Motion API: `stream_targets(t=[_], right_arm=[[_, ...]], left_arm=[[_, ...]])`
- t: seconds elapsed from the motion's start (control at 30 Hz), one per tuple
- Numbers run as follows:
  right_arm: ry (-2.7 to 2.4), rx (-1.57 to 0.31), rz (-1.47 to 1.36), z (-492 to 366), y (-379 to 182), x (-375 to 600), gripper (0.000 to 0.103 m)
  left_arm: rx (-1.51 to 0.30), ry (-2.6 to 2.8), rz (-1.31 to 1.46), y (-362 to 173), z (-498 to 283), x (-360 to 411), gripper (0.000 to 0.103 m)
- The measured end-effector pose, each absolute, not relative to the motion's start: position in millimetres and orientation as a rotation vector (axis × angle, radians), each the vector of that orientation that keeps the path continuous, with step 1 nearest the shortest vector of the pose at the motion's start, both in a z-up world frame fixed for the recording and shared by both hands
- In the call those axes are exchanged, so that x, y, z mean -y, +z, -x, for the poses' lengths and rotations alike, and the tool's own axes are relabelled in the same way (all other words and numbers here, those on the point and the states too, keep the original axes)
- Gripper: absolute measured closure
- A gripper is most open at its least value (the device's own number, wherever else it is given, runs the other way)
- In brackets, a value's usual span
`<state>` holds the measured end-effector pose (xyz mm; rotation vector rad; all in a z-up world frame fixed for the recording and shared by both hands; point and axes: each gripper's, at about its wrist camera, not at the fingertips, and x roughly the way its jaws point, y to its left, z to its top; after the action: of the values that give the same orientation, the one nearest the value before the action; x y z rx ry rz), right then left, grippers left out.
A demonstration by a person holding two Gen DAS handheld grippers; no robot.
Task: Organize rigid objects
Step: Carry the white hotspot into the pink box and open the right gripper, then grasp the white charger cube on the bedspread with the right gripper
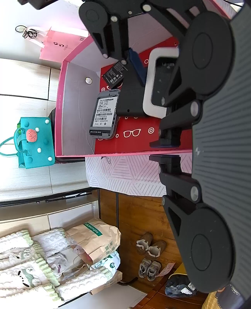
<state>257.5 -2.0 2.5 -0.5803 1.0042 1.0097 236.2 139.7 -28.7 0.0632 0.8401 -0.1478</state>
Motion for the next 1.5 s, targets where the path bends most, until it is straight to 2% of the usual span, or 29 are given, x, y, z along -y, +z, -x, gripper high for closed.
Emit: stream_targets(t=[0.4,0.6,0.87,1.07,1.13,1.33,1.5], right_arm=[[0.958,-0.774,0.421,-225,63,61,0.036],[0.932,-0.673,0.237,-210,75,110,0.036],[0.765,-0.676,0.064,-205,60,176,0.036],[0.607,-0.756,0.029,-200,25,217,0.036],[0.582,-0.802,0.016,-198,10,225,0.042],[0.505,-0.834,0.072,-191,-29,235,0.047],[0.502,-0.809,0.154,-195,-44,231,0.047]], left_arm=[[-0.841,-0.147,-0.066,-29,-236,-139,0.098],[-0.844,-0.146,-0.076,-29,-237,-139,0.097],[-0.848,-0.142,-0.090,-29,-236,-137,0.097],[-0.851,-0.150,-0.083,-29,-236,-138,0.097],[-0.851,-0.148,-0.085,-29,-236,-139,0.097],[-0.857,-0.151,-0.089,-29,-237,-139,0.097],[-0.861,-0.148,-0.116,-29,-237,-136,0.097]])
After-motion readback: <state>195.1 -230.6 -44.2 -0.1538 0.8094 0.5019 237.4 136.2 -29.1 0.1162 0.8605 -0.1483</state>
